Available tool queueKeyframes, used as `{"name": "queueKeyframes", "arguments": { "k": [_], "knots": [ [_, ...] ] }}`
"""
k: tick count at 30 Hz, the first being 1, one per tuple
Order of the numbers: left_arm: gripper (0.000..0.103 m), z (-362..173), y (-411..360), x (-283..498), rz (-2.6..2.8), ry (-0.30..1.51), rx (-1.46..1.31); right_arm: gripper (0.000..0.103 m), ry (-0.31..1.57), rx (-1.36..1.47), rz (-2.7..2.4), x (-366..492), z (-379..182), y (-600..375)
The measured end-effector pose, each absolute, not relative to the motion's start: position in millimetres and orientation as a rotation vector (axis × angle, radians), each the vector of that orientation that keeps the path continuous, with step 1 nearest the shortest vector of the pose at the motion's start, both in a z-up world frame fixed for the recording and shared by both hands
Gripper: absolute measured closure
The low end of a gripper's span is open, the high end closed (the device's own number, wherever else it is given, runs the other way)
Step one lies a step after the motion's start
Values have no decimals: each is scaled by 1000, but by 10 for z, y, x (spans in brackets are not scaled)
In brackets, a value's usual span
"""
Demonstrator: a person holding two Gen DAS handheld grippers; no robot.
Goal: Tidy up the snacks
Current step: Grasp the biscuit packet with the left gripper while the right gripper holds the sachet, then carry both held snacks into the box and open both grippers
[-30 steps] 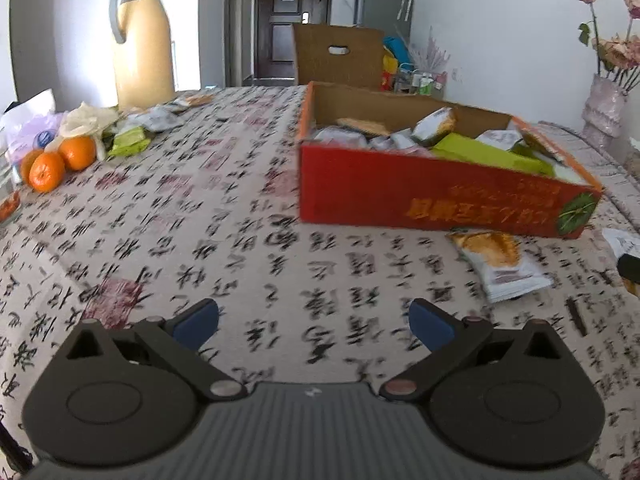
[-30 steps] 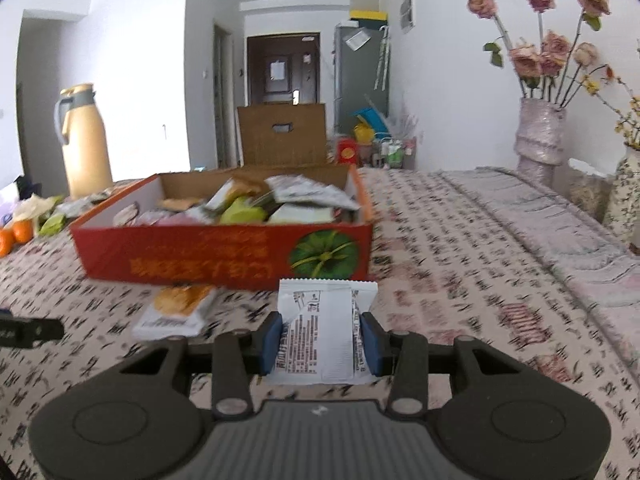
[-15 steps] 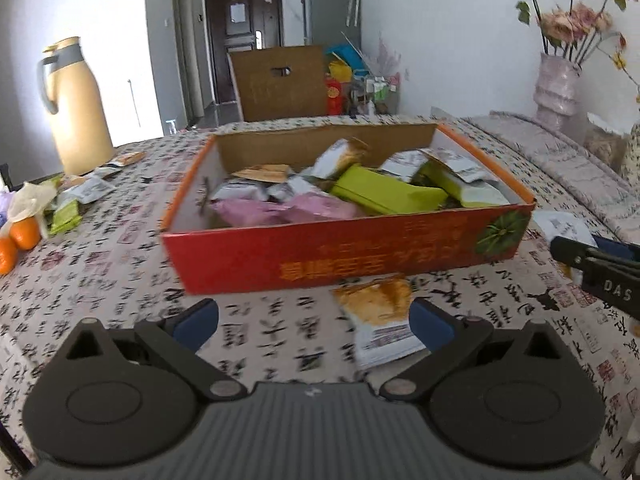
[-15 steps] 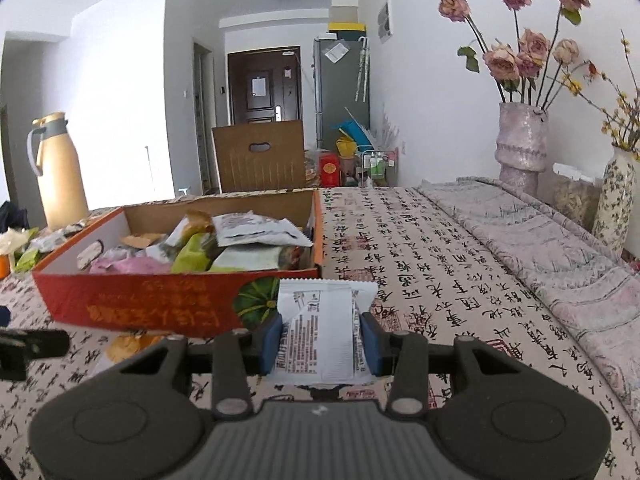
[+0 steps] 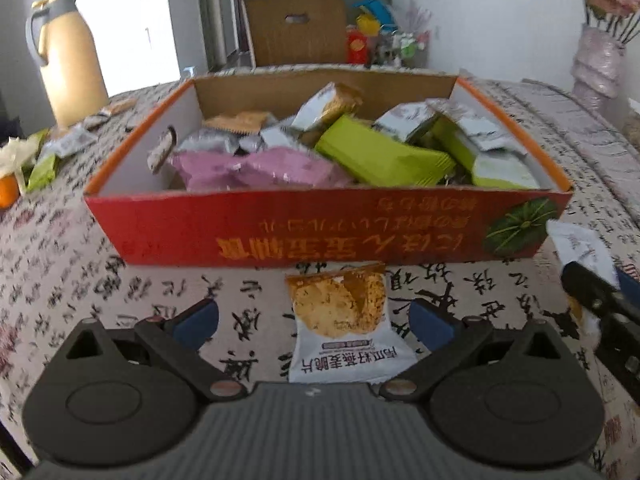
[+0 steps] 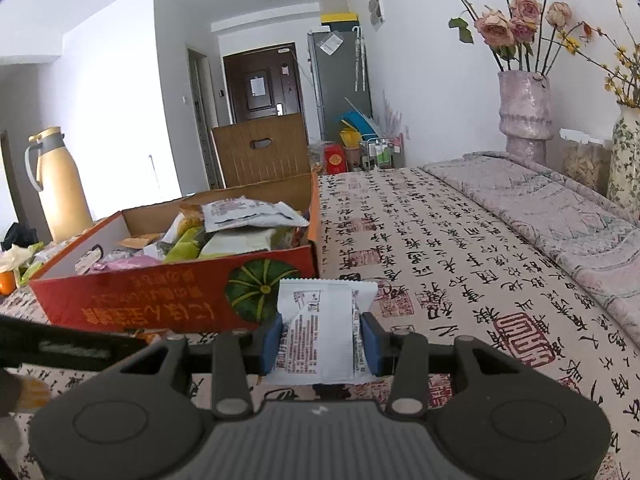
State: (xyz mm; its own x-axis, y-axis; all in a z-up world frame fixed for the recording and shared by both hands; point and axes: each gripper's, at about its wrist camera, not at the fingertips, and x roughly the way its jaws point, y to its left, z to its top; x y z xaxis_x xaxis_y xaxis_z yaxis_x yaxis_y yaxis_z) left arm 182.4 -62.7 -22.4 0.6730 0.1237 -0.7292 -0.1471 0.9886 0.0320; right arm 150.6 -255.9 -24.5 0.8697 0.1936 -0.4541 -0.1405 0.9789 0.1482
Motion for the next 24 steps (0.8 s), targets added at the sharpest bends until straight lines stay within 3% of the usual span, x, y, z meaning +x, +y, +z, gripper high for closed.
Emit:
{"name": "queueKeyframes", "arguments": {
  "k": [8, 10, 14, 18, 24],
  "knots": [
    [6, -322, -694, 1848, 143, 817, -14, 61, 471, 121, 189, 1486, -238, -2579],
    [20, -313, -709, 1838, 114, 809, -23, 61, 469, 122, 190, 1482, -235, -2580],
    [33, -290, -741, 1809, 79, 797, -15, 61, 468, 123, 190, 1480, -234, -2582],
    [55, -271, -753, 1764, 69, 784, -1, 61, 465, 124, 192, 1480, -234, -2582],
    [59, -256, -737, 1697, 69, 769, -4, 61, 457, 124, 191, 1459, -226, -2581]
  ]
}}
